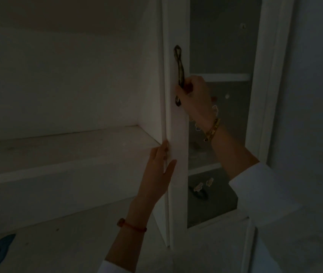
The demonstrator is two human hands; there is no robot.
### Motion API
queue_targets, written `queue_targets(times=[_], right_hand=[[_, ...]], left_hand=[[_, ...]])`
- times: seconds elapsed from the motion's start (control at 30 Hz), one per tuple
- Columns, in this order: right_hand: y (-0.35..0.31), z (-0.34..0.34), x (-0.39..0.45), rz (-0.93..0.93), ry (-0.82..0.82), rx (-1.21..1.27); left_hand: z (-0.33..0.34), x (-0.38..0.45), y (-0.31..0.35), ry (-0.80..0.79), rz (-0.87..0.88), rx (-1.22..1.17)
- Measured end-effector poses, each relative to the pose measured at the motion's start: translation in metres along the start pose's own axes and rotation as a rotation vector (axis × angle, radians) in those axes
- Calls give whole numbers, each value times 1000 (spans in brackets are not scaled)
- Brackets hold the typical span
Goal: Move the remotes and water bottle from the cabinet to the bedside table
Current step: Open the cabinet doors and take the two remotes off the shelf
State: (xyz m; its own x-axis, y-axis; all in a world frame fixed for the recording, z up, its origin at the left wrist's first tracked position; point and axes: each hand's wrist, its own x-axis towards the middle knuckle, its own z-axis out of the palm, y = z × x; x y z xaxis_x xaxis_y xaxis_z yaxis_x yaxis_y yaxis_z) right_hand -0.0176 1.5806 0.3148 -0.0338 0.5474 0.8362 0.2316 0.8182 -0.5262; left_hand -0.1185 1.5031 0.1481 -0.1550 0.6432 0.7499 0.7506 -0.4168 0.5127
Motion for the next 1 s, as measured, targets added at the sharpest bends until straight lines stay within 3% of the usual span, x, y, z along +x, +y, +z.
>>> queue_targets(times=[0.27, 0.67, 1.0], right_hand=[[-1, 3, 6, -33, 9, -53], [-3, -10, -6, -18, 88, -16], [-24, -111, -47, -91, 110, -49]], left_hand=[[1, 4, -12, -23, 34, -35], [-3, -1, 3, -93, -49, -183], [15, -36, 65, -213, 205, -300]])
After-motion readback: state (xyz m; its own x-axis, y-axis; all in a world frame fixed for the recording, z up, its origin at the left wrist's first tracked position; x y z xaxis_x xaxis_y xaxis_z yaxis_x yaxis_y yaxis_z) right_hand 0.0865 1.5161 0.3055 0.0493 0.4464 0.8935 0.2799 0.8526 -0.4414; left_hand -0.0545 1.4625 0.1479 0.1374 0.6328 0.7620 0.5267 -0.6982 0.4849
